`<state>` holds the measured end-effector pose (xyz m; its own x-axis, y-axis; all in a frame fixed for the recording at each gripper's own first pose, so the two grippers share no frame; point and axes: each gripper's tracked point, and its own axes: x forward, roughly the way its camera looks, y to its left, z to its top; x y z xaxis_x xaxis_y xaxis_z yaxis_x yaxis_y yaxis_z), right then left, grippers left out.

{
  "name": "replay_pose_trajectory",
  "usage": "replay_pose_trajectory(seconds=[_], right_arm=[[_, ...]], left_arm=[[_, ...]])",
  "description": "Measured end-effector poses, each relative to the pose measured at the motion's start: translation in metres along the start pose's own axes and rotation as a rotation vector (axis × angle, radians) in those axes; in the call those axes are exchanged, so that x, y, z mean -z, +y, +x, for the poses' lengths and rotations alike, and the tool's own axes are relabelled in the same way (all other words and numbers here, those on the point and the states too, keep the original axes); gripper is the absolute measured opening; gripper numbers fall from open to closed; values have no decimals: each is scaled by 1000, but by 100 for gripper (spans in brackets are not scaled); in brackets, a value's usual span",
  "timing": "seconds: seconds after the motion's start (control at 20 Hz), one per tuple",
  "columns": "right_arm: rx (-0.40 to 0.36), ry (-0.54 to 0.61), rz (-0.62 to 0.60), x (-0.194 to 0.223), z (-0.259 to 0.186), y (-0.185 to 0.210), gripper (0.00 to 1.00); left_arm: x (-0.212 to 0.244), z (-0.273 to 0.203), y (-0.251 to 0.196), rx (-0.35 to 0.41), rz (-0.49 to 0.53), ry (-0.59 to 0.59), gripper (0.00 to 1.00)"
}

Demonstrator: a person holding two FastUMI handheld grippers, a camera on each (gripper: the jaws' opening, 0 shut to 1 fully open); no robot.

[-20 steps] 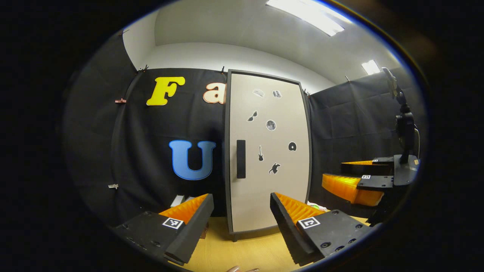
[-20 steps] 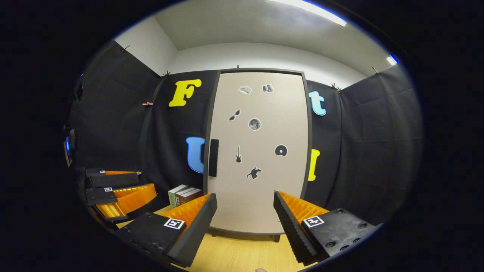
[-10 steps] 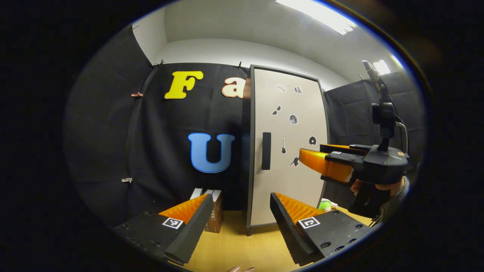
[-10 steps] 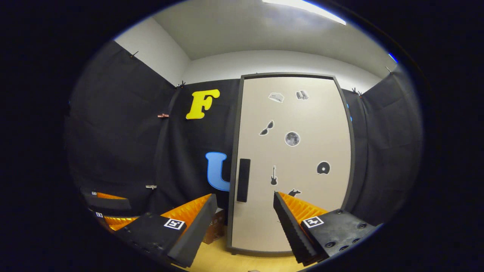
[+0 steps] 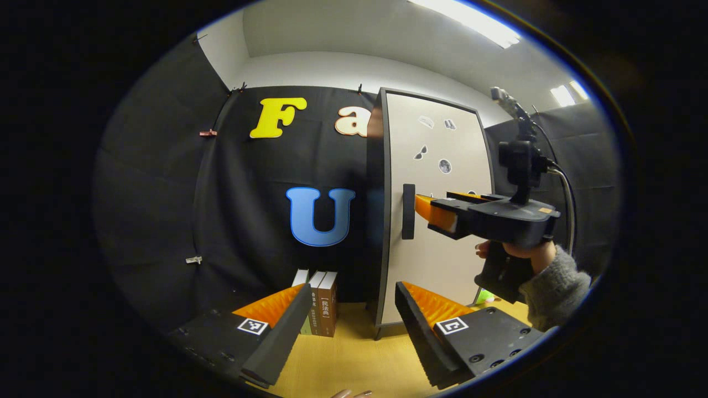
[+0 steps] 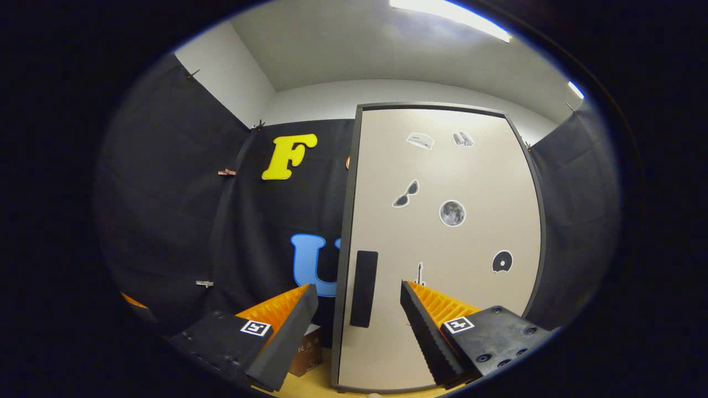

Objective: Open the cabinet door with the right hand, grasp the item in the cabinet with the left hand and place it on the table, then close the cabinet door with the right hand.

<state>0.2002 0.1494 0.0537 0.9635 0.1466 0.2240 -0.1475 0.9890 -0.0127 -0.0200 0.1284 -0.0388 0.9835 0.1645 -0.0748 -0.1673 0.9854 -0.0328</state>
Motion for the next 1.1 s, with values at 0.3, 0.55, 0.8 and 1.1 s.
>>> replay_pose_trajectory(seconds=[0.3,0.55,0.8,1.1], right_arm=[[48,56,64,35,42,-7,97],[65,83,32,65,73,-4,95],[96,107,61,79,88,-9,76],[123,126,66,83,92,-9,39]], left_arm=[[4,8,7,1,12,20,94],[8,7,19,-20,13,33,95],[15,0,37,-71,14,54,94],[13,-10,43,-91,5,49,95]])
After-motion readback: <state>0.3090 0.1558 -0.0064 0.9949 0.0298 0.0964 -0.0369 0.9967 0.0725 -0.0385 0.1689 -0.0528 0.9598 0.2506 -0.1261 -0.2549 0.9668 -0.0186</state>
